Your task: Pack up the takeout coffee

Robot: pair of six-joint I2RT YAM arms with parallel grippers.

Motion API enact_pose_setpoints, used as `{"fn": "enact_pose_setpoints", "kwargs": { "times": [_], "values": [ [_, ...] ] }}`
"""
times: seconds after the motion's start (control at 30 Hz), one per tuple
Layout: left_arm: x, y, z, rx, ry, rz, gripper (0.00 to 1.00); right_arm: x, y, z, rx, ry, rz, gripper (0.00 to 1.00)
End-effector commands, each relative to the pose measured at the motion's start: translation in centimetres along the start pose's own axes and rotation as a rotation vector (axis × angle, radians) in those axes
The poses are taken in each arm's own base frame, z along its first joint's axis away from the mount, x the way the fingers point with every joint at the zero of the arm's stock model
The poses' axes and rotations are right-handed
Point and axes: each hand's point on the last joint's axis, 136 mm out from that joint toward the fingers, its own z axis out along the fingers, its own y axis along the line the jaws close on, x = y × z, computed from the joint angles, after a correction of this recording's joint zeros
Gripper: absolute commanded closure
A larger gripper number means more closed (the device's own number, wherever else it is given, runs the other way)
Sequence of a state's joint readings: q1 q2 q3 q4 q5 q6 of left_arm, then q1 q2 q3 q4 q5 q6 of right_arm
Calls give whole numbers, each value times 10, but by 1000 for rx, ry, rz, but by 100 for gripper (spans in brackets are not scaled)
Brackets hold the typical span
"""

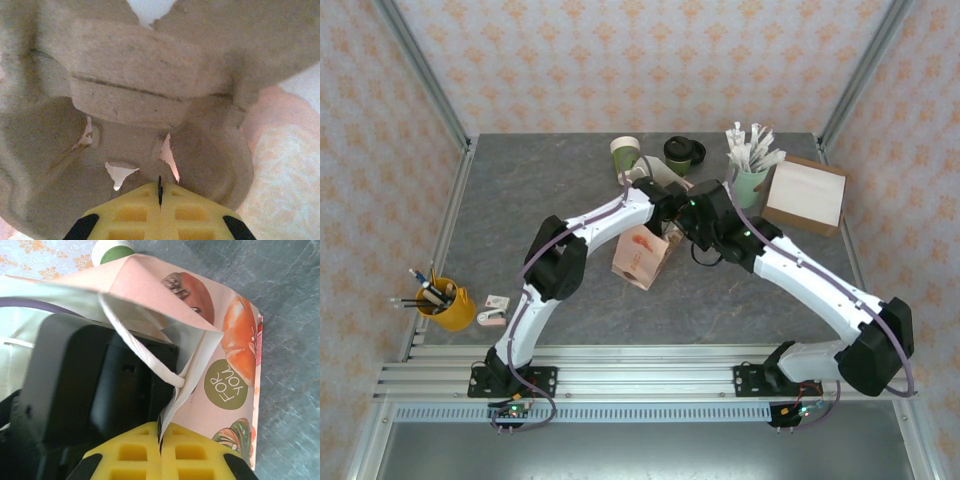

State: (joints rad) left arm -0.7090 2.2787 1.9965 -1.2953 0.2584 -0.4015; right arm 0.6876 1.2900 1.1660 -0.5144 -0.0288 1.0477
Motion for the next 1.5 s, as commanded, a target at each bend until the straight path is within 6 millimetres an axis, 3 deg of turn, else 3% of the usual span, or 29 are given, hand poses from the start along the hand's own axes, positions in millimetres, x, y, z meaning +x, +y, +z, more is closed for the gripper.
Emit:
{"fn": "enact_pose_setpoints", "kwargs": {
  "times": [0.0, 0.07, 0.23, 0.33, 0.47, 0.6, 0.77, 0.93, 1.03, 1.13, 1.27, 1.33, 1.47],
  "values": [
    [11, 4, 0, -3, 40, -14, 95, -10, 12, -24, 12, -19, -11, 94],
    [1, -4, -27, 80, -17, -48, 92, -12, 15, -26, 5, -17, -24, 94],
    [-23, -10, -120, 213, -207, -81, 78, -10, 17, -23, 0, -1, -57, 93],
    [-11, -1, -157, 232, -243, -84, 73, -8, 24, -21, -16, 18, -104, 94],
    [10, 12, -206, 340, -299, -93, 57, 1, 28, -13, -28, 64, -193, 97],
    [22, 43, -244, 432, -399, -151, 42, 11, 28, -1, -44, 108, -266, 100],
    [21, 38, -249, 563, -465, -131, 39, 18, 38, 22, -37, 146, -318, 100],
    [15, 46, -291, 567, -657, -99, 33, 18, 44, 43, -54, 134, -344, 100],
    [20, 57, -311, 580, -699, -107, 28, 12, 49, 43, -58, 102, -353, 100],
    [26, 55, -335, 722, -714, -103, 26, 6, 51, 34, -11, 105, -402, 100],
    [34, 29, -368, 987, -743, 0, 16, 0, 53, 19, 38, 107, -445, 100],
    [30, 20, -370, 1039, -734, 22, 16, 1, 61, 17, 29, 118, -460, 100],
    [14, 11, -350, 988, -760, 65, 16, 5, 75, 26, 30, 122, -461, 100]
  ]
}}
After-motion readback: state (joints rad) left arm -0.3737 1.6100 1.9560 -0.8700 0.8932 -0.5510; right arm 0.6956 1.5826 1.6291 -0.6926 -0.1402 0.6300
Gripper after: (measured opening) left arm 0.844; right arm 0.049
